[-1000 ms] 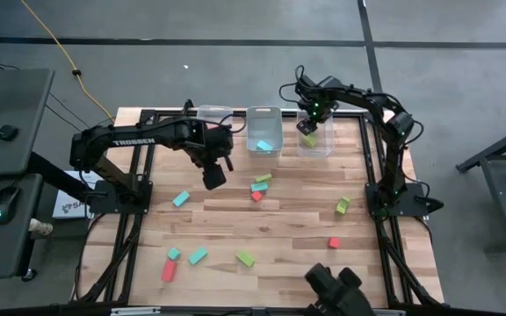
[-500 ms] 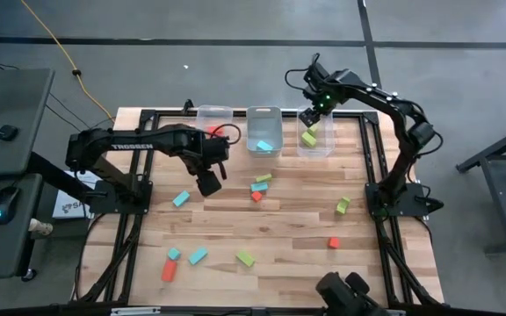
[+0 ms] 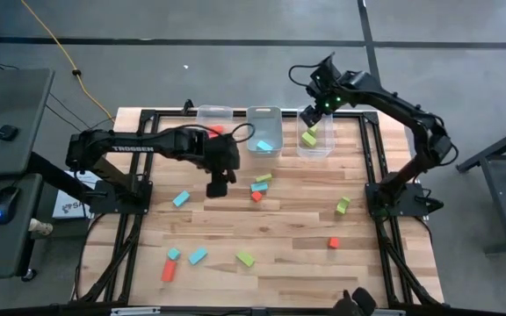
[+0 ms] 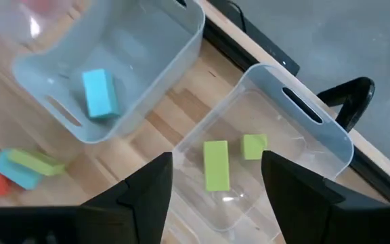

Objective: Sort & place blocks by color
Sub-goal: Put the orange block into the left transparent bin

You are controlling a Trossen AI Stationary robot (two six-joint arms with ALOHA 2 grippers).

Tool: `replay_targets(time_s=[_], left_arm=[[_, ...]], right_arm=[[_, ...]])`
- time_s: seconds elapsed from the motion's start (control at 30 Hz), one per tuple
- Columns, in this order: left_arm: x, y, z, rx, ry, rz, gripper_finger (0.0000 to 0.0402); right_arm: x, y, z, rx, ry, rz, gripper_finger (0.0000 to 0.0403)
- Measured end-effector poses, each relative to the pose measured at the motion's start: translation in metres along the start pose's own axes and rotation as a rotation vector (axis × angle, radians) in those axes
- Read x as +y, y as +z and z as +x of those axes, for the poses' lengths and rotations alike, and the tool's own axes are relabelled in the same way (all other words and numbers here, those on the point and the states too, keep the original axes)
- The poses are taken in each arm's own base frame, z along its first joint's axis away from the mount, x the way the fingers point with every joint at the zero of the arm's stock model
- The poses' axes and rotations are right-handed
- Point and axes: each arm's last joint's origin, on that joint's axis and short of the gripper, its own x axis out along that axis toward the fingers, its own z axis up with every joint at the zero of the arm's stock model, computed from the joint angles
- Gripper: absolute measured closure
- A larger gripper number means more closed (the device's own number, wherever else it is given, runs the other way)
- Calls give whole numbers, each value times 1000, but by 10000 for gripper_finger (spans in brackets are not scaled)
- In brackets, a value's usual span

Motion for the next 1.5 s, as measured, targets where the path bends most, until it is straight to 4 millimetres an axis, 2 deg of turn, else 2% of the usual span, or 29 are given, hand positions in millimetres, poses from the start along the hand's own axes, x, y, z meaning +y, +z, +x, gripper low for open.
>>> replay_targets(time_s=[0.2,0.37,0.47,0.7,0.97,1.17,1.5], left_arm=[[2,14,-1,-147,32,251,229],[8,24,4,-233,32,336,229],[11,30,14,-265,1,353,229],[11,34,56,-191,-36,385,229],[5,33,96,-99,-72,69,229],[6,35,101,-100,-116,-194,228],[9,36,102,-107,-200,-360,209]], right_arm=[[7,-5,-19,-50,16,71,187],[11,-6,-23,-61,26,119,187],[12,-6,-23,-61,23,134,187],[14,-6,-23,-61,20,153,187],[13,-6,-23,-68,-13,172,187],[12,-6,-23,-72,-35,170,187],[12,-6,-23,-72,-36,140,187]])
